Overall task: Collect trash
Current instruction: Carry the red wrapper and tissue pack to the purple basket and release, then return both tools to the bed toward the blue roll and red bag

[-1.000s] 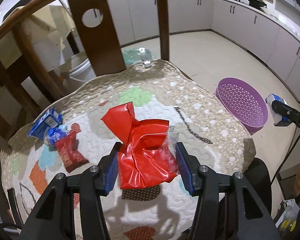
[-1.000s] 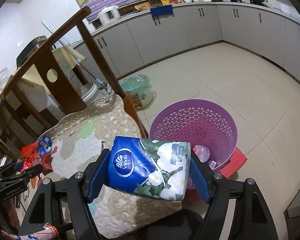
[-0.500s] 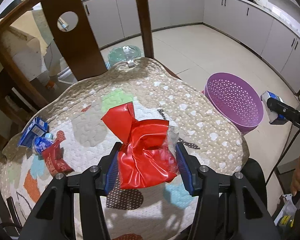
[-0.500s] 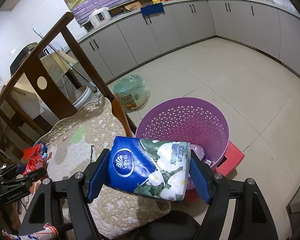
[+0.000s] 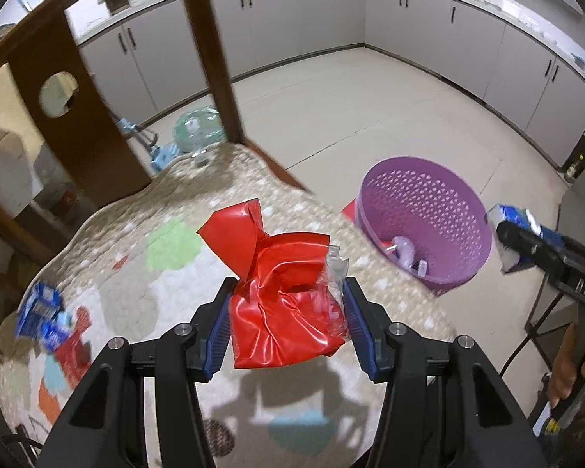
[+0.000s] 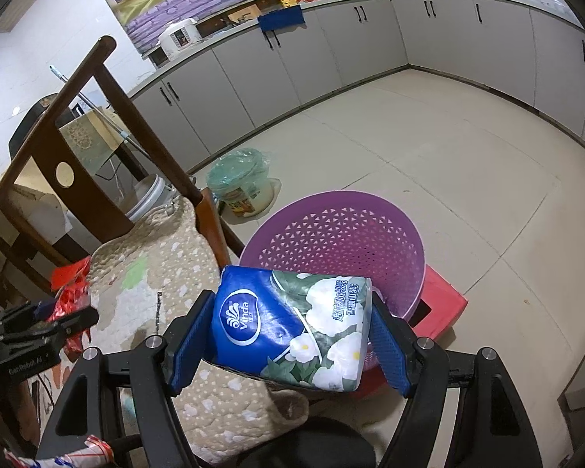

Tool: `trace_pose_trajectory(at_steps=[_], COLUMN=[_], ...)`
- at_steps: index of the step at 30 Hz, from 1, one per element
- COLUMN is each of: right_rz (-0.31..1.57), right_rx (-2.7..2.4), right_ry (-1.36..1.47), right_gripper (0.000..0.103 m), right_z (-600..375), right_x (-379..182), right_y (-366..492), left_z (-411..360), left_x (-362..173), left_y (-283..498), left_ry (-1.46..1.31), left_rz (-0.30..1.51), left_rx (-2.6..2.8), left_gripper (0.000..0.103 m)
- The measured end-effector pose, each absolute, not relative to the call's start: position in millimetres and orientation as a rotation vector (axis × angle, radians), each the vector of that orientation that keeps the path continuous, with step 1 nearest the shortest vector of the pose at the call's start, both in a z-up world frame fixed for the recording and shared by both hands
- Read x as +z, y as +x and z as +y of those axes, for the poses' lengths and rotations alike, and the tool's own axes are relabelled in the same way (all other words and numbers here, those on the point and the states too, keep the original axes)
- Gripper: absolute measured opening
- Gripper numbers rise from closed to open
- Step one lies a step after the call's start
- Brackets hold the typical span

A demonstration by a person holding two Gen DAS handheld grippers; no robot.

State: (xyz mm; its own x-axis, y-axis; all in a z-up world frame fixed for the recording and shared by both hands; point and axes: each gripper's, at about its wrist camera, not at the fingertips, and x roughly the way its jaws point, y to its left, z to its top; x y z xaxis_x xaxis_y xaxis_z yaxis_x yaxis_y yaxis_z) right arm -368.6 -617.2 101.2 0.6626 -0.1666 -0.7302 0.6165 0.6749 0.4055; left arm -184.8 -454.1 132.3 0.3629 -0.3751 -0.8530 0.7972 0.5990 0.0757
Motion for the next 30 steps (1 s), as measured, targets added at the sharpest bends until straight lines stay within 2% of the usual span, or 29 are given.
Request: trace_pose_trajectory(at_steps=[18, 25, 30], right_rz=[0.728, 0.728, 0.73], right_rx=[-0.561, -0.577, -0.584], right_ry=[0.659, 0.66, 0.671], right_gripper=[0.081, 0.084, 0.086], right_z=[-670, -681, -679], right_x=[75, 67, 66], right_y=[-351, -347, -351], left_z=[-575, -582, -569], left_x=[98, 102, 103], left_y=[-175, -177, -180], left_ry=[0.477, 0.414, 0.401], left_rz=[1.012, 1.005, 1.014], left_rx=[-0.997, -1.055, -1.038], left_gripper=[0.054, 0.076, 0.079])
